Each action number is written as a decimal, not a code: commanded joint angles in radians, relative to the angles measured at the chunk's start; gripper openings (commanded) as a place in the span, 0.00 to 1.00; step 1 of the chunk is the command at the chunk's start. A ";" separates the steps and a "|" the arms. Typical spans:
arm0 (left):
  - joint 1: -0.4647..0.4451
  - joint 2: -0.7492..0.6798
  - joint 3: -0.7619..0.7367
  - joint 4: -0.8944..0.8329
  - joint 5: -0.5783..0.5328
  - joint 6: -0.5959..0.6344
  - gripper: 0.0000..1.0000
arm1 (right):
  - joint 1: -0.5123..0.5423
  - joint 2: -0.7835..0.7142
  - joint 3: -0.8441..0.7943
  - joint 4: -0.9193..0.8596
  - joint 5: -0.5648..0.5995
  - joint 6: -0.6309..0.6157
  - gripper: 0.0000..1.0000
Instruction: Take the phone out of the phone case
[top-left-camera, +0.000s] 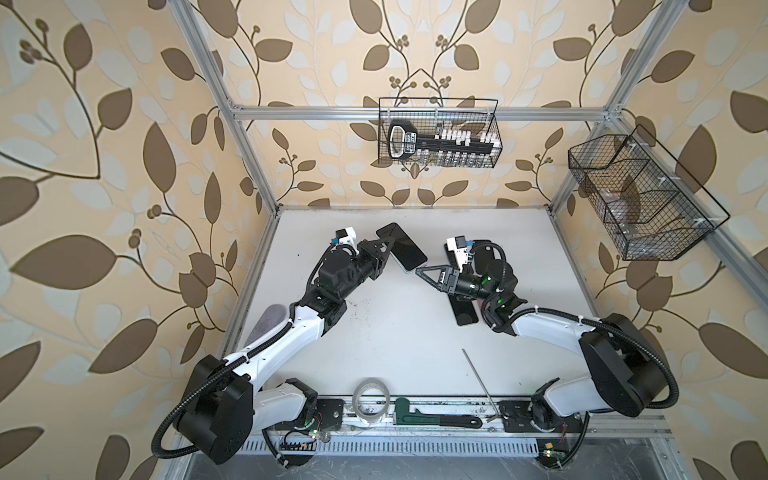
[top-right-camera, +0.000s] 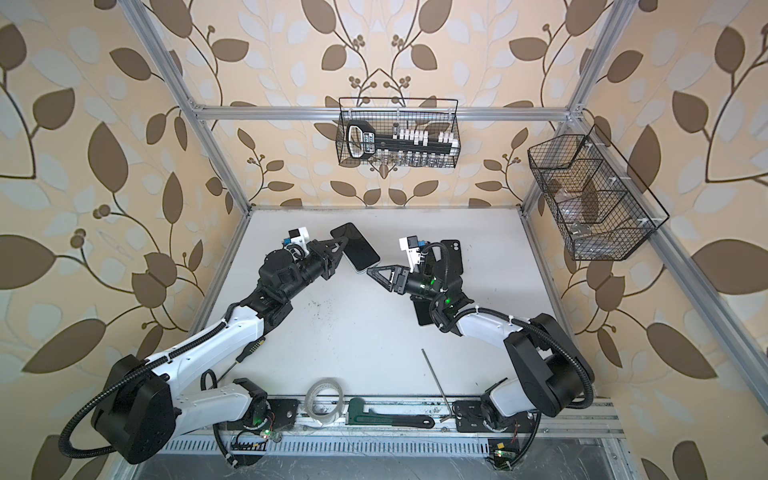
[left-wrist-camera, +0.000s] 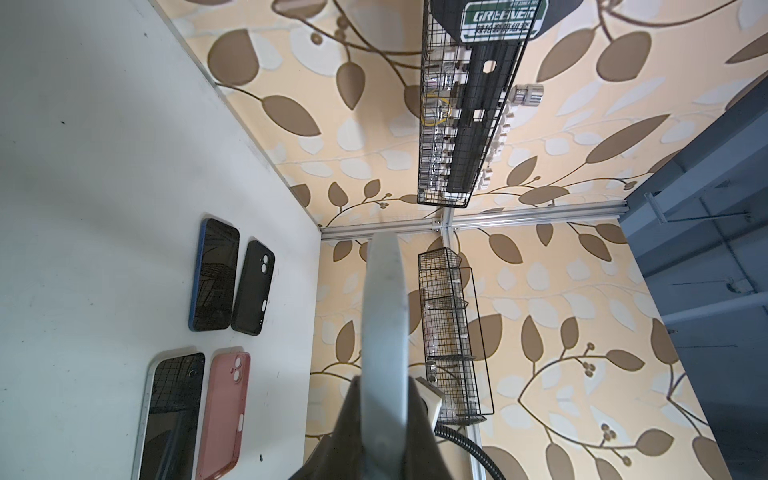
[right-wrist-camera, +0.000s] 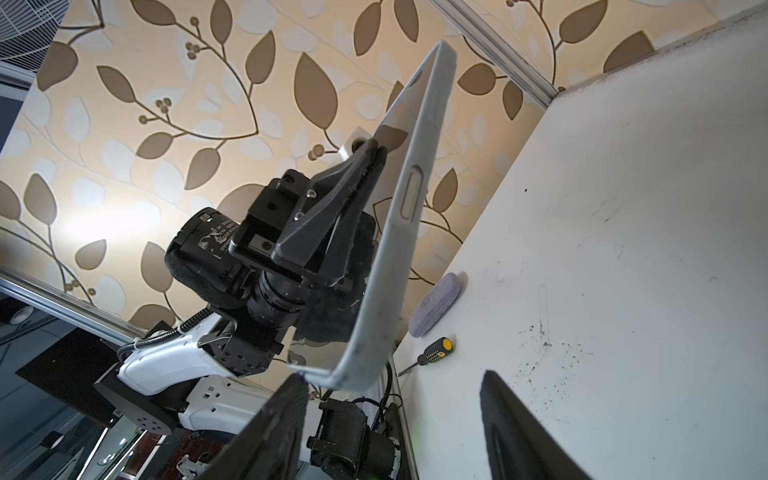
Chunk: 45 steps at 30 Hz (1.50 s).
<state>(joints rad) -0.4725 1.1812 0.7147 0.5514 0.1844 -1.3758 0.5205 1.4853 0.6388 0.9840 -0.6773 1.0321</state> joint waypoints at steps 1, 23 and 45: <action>-0.049 -0.045 0.023 0.198 0.075 -0.076 0.00 | -0.005 0.054 -0.009 0.058 0.028 0.064 0.65; -0.056 -0.012 0.025 0.353 0.085 -0.134 0.00 | -0.047 0.209 -0.081 0.255 0.061 0.195 0.59; -0.055 -0.041 0.090 0.062 0.041 0.135 0.00 | -0.020 -0.086 -0.070 -0.082 0.008 -0.112 0.60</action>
<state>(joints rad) -0.5308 1.1965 0.7326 0.6044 0.2504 -1.3243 0.4908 1.4624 0.5358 1.0477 -0.6468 1.0420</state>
